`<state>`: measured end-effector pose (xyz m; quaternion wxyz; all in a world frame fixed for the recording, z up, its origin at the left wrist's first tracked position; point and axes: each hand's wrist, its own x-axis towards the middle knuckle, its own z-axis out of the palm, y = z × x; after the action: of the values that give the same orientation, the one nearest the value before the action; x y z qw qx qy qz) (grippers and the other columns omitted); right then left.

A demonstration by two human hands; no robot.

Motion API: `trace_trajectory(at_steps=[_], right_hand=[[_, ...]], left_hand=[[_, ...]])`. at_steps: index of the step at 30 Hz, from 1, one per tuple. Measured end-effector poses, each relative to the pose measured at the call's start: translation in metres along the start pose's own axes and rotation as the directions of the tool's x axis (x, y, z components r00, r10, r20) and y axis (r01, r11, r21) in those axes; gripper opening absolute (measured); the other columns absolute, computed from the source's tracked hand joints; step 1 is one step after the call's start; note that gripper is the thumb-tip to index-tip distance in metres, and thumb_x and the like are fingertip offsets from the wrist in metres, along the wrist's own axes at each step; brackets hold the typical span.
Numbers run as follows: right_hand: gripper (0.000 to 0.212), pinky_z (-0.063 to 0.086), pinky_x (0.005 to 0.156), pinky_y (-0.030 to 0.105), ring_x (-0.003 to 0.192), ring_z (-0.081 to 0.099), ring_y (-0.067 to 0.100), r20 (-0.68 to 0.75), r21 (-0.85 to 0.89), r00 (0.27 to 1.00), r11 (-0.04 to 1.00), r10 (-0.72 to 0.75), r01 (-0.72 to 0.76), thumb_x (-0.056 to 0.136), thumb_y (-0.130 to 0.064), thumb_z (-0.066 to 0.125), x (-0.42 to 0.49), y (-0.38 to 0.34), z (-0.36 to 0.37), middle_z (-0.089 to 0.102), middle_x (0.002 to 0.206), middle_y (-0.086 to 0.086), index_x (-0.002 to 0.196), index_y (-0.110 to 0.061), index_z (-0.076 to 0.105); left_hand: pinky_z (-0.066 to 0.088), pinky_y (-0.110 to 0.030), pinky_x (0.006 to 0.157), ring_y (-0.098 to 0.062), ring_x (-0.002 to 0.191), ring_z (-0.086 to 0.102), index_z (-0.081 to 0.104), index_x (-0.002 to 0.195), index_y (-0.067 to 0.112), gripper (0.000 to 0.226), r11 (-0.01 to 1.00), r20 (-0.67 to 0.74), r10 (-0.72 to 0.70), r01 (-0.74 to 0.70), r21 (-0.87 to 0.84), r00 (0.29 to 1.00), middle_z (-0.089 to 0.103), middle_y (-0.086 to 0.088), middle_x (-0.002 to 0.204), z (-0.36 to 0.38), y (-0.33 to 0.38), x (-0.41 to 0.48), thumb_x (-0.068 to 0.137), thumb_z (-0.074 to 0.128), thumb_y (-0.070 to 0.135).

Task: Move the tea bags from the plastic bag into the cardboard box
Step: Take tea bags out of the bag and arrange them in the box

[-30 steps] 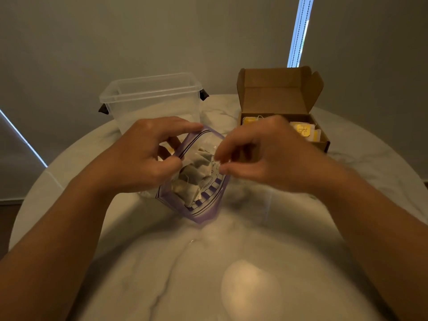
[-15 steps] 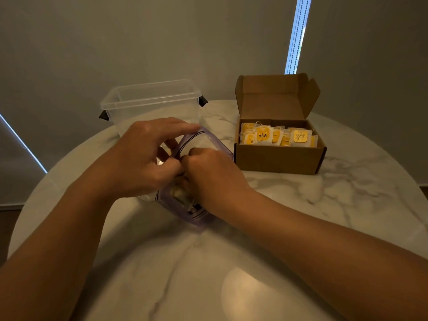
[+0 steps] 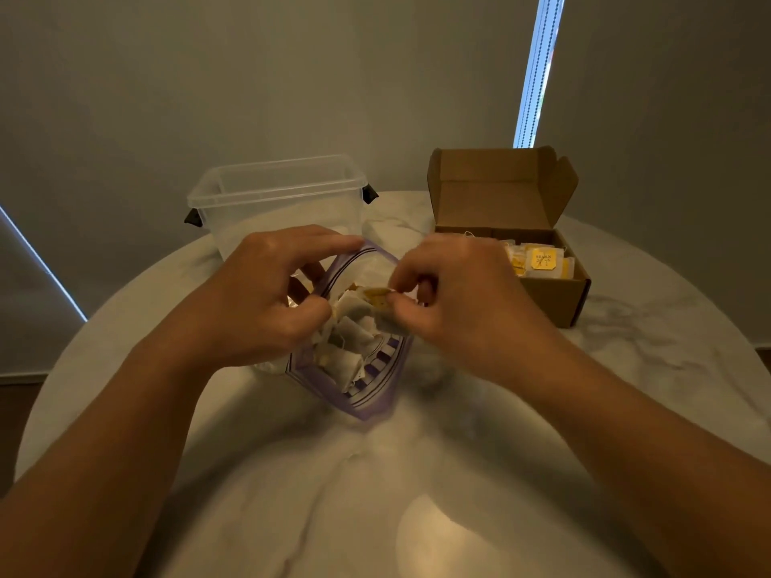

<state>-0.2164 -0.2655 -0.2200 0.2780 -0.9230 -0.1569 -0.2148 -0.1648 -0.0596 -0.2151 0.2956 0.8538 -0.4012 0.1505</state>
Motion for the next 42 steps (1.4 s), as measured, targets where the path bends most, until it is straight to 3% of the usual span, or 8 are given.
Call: trace_trajectory(at_steps=[3,6,13,19,28,33,38,42], right_hand=[[0.002,0.058,0.063,0.022,0.071,0.067,0.007,0.083,0.285,0.991,0.951,0.103,-0.123,0.083,-0.020,0.075,0.003,0.013,-0.019,0.071,0.076,-0.007,0.085,-0.021,0.076],[0.005,0.057,0.059,0.026,0.071,0.071,0.014,0.160,0.518,0.975,0.827,0.155,-0.217,0.080,-0.016,0.076,0.007,0.028,-0.031,0.075,0.080,0.001,0.085,-0.015,0.075],[0.017,0.054,0.054,0.024,0.067,0.068,0.018,0.052,0.643,0.975,0.740,0.216,-0.198,0.079,-0.007,0.074,0.014,0.064,-0.061,0.074,0.083,0.011,0.095,-0.010,0.073],[0.012,0.057,0.055,0.024,0.070,0.072,0.018,-0.176,0.403,0.905,0.867,0.387,-0.293,0.084,-0.008,0.072,0.044,0.114,-0.087,0.073,0.085,0.006,0.094,-0.015,0.071],[0.012,0.059,0.059,0.029,0.071,0.070,0.014,-0.121,0.077,0.911,0.919,0.393,-0.386,0.084,-0.009,0.074,0.076,0.149,-0.063,0.070,0.086,0.001,0.089,-0.018,0.070],[0.012,0.049,0.056,0.020,0.076,0.066,0.010,-0.014,-0.032,0.926,0.926,0.377,-0.377,0.083,-0.010,0.074,0.080,0.158,-0.061,0.068,0.086,-0.003,0.091,-0.018,0.071],[0.015,0.044,0.054,0.018,0.074,0.063,0.008,-0.055,-0.217,0.929,0.904,0.365,-0.368,0.078,-0.010,0.079,0.085,0.169,-0.051,0.069,0.088,0.000,0.090,-0.016,0.073],[0.023,0.048,0.069,0.025,0.080,0.061,0.013,-0.153,-0.263,0.923,0.885,0.354,-0.383,0.078,-0.012,0.079,0.084,0.176,-0.050,0.070,0.096,0.005,0.100,-0.013,0.072]], left_hand=[[0.057,-0.023,0.070,-0.006,0.091,0.061,0.057,0.135,0.022,0.066,1.000,0.006,-0.008,0.008,-0.011,1.000,0.061,0.013,0.119,0.001,0.000,-0.001,0.072,0.047,0.037],[0.057,-0.023,0.071,-0.005,0.092,0.061,0.057,0.135,0.024,0.066,1.000,0.004,-0.017,0.017,-0.006,1.000,0.061,0.016,0.119,0.002,0.001,-0.001,0.073,0.046,0.039],[0.058,-0.022,0.069,-0.007,0.094,0.061,0.056,0.135,0.027,0.065,1.000,0.005,-0.008,0.008,-0.011,1.000,0.061,0.018,0.118,0.003,-0.001,-0.002,0.072,0.044,0.041],[0.058,-0.023,0.065,-0.010,0.096,0.062,0.058,0.132,0.029,0.060,0.999,0.007,0.018,-0.017,-0.049,1.000,0.062,0.020,0.115,0.005,-0.003,-0.002,0.074,0.046,0.040],[0.056,-0.018,0.065,-0.007,0.097,0.062,0.057,0.130,0.035,0.058,0.997,0.004,0.037,-0.036,-0.062,0.999,0.059,0.023,0.120,0.005,-0.005,-0.002,0.073,0.045,0.038],[0.057,-0.022,0.065,-0.008,0.097,0.062,0.058,0.130,0.032,0.059,0.998,-0.011,0.040,-0.041,-0.050,0.999,0.061,0.022,0.119,0.006,-0.006,-0.002,0.073,0.046,0.039],[0.055,-0.016,0.064,-0.007,0.098,0.061,0.057,0.131,0.033,0.060,0.998,-0.009,0.039,-0.039,-0.053,0.999,0.059,0.025,0.119,0.007,-0.006,-0.002,0.073,0.044,0.039],[0.056,-0.018,0.063,-0.008,0.097,0.062,0.058,0.131,0.033,0.060,0.998,-0.016,0.037,-0.038,-0.055,0.999,0.060,0.023,0.120,0.007,-0.007,-0.002,0.073,0.045,0.040]])
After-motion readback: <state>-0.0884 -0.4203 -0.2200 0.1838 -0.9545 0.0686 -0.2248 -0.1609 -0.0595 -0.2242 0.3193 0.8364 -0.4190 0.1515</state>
